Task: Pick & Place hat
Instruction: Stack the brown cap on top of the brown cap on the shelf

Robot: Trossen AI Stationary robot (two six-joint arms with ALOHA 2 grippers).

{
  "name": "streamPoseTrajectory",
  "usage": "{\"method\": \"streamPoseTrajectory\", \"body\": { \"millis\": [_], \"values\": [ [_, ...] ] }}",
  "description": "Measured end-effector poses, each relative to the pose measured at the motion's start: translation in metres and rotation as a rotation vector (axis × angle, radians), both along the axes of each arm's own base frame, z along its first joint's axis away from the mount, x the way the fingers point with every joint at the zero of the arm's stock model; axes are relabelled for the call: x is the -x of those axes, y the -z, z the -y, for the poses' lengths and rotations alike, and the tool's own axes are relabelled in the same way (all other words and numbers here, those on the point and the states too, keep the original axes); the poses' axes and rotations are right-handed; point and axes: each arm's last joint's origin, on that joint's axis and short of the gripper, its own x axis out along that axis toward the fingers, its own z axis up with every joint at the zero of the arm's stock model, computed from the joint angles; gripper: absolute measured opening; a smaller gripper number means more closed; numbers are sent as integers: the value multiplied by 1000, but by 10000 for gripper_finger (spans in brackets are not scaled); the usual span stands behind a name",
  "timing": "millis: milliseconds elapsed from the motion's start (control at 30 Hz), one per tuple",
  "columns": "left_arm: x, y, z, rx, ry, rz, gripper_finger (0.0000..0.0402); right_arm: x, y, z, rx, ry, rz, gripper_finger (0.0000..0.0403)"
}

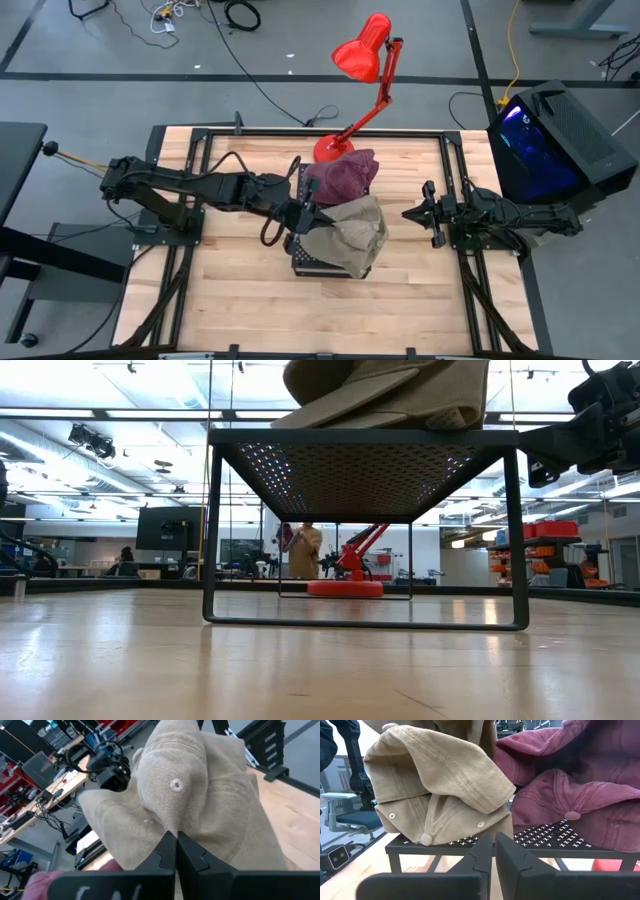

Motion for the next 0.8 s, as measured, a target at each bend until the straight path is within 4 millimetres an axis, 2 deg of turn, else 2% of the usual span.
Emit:
{"method": "streamPoseTrajectory", "body": {
  "millis": [133,300,800],
  "values": [
    [-1,1,-3,8,-7,4,2,0,0,0,0,0,-1,27],
    [0,24,-6,10,-25,-18,2,0,0,0,0,0,-1,27],
    [2,29,-9,26,-48,-28,12,0,0,0,0,0,0,27]
  ]
}}
